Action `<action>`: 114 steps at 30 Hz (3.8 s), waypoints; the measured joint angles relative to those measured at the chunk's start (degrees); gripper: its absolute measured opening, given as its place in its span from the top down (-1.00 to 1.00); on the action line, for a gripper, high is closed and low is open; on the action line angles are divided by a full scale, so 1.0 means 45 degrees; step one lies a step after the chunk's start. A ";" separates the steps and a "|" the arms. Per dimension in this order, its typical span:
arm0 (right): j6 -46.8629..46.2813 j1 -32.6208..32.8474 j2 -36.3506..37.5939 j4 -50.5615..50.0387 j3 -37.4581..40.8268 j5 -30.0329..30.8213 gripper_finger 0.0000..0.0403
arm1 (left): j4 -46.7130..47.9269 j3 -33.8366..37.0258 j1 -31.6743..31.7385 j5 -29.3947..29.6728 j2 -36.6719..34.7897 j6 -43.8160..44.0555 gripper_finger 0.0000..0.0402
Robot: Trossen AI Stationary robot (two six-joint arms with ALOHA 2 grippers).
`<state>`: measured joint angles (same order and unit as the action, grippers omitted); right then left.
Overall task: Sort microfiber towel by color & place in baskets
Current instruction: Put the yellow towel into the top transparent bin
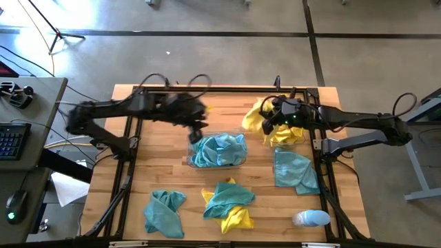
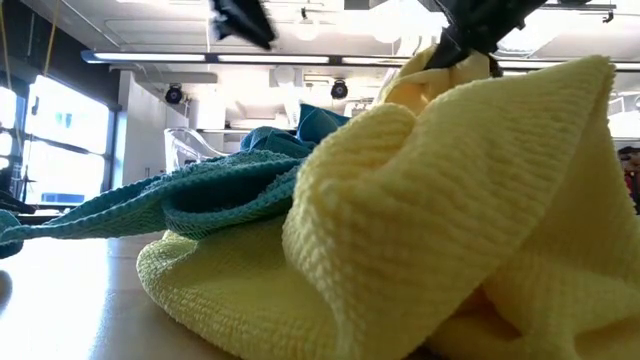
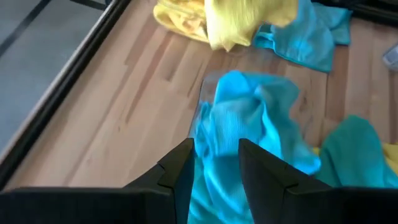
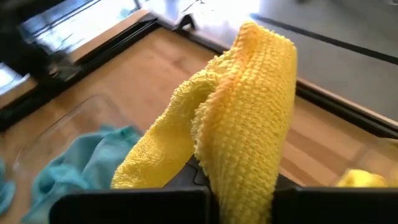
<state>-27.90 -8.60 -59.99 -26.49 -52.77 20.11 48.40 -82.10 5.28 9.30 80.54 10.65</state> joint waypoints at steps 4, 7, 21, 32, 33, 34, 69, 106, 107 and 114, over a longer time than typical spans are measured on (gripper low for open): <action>-0.1120 0.0000 0.0272 -0.0946 -0.0164 0.1396 0.97 | -0.0876 0.2841 0.0000 0.0025 -0.2524 0.0860 0.44; -0.1945 -0.0010 0.0255 -0.2762 -0.1004 0.2436 0.98 | -0.1260 0.4620 -0.0004 0.0039 -0.4297 0.1739 0.44; -0.4481 -0.1745 -0.1811 -1.1476 -0.4415 0.2946 1.00 | -0.1390 0.8344 -0.0015 0.0041 -0.9106 0.4287 0.44; 0.1092 -0.4656 -0.4469 -0.9590 -0.4342 0.0461 1.00 | -0.1427 0.8349 -0.0019 -0.0423 -0.9187 0.4757 0.44; 0.1447 -0.4886 -0.4723 -0.9369 -0.4342 0.0325 1.00 | -0.1427 0.8349 -0.0019 -0.0433 -0.9188 0.4854 0.44; 0.1735 -0.5098 -0.4978 -0.9169 -0.4342 0.0121 1.00 | -0.1427 0.8349 -0.0019 -0.0433 -0.9192 0.4927 0.44; 0.0490 -0.6380 -0.6562 -0.2511 0.0452 -0.3270 1.00 | -0.2069 0.8359 -0.0019 0.0116 -0.9187 0.5621 0.44; 0.0368 -0.6390 -0.2557 -0.8039 -0.2169 -0.2800 0.32 | -0.2122 0.8359 -0.0015 0.0397 -0.8895 0.6180 0.44; 0.0261 -0.6390 -0.2572 -0.8169 -0.2111 -0.2800 0.32 | -0.2122 0.8359 -0.0015 0.0397 -0.8841 0.6180 0.44; -0.0271 -0.6392 -0.2584 -0.6927 0.0012 -0.3009 0.32 | -0.2141 0.8359 -0.0015 0.0392 -0.8541 0.6282 0.44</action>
<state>-29.12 -37.36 -71.61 -57.66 -52.72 6.57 38.76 -44.49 5.21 11.07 42.11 38.92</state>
